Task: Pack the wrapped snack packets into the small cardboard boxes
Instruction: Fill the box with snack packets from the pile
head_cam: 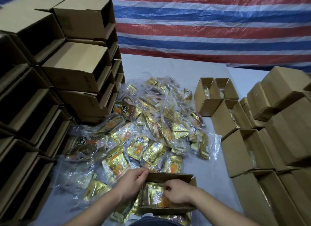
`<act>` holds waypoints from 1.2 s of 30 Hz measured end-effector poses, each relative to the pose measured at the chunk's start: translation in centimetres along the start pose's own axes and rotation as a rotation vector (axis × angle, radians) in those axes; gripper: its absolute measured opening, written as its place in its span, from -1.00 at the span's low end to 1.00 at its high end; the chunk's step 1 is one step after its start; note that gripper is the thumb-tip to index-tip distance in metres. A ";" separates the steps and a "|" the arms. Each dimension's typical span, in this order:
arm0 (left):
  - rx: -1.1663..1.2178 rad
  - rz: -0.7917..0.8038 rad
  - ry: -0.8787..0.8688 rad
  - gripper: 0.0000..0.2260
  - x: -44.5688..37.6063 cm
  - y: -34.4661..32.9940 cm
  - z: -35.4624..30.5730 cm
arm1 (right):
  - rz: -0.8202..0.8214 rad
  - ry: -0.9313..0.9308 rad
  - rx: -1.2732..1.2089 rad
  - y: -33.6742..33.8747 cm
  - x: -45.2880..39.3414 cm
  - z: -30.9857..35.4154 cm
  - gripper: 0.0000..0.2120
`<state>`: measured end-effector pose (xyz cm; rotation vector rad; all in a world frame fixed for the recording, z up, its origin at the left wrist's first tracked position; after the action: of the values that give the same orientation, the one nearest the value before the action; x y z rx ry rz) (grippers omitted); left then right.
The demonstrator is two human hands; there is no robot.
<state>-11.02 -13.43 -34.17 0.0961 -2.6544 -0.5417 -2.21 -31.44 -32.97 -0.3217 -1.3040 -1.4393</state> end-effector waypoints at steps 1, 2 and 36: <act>0.017 -0.001 0.008 -0.78 0.0 0.1 -0.1 | -0.021 0.020 -0.013 0.2 0.2 0.0 -0.73; 0.045 0.004 0.018 -0.79 0.1 0.1 -0.2 | -0.060 0.051 -0.025 0.5 0.7 0.0 -0.77; -1.199 0.160 -0.323 -0.37 -26.7 -9.5 -15.8 | -1.094 -0.565 0.061 21.2 6.6 -19.1 -0.80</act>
<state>19.66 -23.83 -35.22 -0.5834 -2.1173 -2.0674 21.43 -45.91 -23.57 0.0835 -2.1536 -2.2946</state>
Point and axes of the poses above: each hand's wrist, its own x-axis away from the middle knuckle, its own y-axis out of the back of the hand, z = x × y, the point moved 2 cm from there along -x, towards the middle knuckle, and after that the axes turned 6 degrees about x, right-handed, at the moved point
